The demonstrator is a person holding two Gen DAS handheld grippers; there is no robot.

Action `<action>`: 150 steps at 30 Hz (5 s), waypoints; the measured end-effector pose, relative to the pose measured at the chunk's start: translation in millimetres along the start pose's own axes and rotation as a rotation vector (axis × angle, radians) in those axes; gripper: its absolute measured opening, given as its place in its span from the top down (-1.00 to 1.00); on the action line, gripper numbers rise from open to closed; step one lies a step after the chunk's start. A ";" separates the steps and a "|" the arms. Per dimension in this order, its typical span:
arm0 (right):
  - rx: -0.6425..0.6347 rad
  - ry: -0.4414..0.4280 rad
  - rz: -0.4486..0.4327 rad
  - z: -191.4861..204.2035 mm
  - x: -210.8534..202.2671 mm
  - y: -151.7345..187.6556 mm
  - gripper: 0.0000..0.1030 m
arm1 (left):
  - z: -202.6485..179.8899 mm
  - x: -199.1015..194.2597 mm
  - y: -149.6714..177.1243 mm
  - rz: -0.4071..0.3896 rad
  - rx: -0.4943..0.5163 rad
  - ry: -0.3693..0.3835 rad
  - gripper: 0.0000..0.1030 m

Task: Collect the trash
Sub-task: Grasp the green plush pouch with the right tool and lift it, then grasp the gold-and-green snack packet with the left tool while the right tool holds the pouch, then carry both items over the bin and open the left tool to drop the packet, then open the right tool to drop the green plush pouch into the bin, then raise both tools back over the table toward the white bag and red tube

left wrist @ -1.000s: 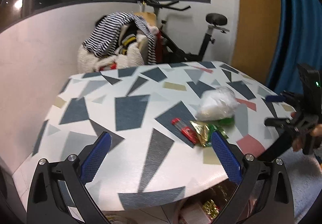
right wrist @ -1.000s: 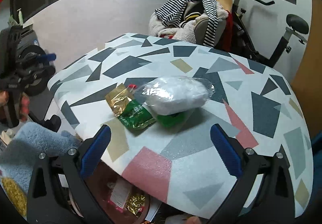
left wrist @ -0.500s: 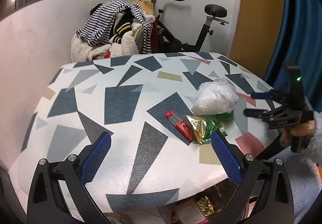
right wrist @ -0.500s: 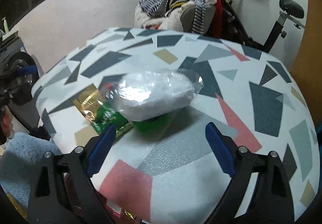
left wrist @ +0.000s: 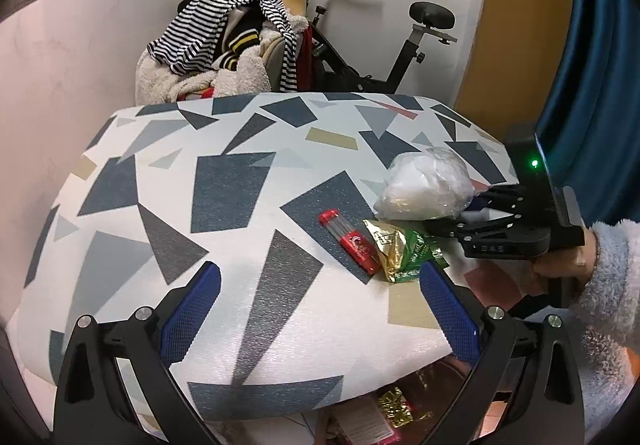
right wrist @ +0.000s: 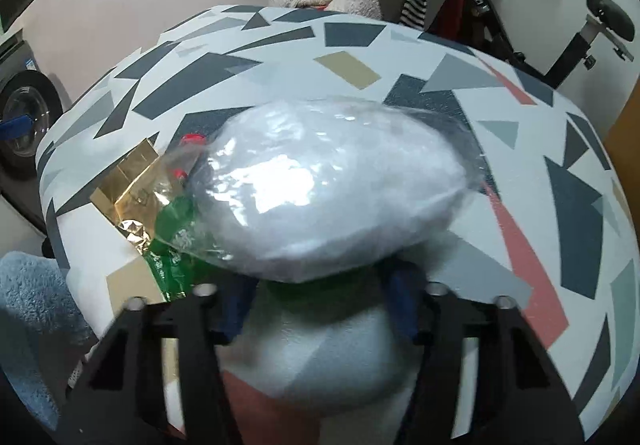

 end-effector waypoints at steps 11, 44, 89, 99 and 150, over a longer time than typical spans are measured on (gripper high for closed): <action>-0.041 -0.032 0.007 5.6 -27.8 26.9 0.13 | -24.3 0.6 0.6 0.021 0.035 0.088 -0.52; 0.044 0.000 -0.205 -21.5 -110.5 39.1 0.14 | -53.3 84.7 -6.5 0.223 -0.041 0.161 0.65; -0.071 -0.070 -0.196 79.0 -124.0 80.7 0.14 | -99.3 -13.7 142.2 0.259 0.254 0.324 0.89; -0.039 -0.086 -0.166 76.7 -113.1 98.6 0.14 | -120.0 1.7 139.6 0.243 0.260 0.377 -0.26; -0.107 -0.139 0.049 121.5 -27.2 147.1 -0.89 | 2.7 -39.3 133.6 0.053 -0.001 0.062 -0.89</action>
Point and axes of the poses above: each gripper's, at about its wrist camera, not at the fingertips, and x roughly the way its jaws point, z to its left, y to its underside, the point moved 6 cm from there along x, roughly the way its jaws point, and after that the axes turned 12 degrees about -y, right-handed, at the moved point
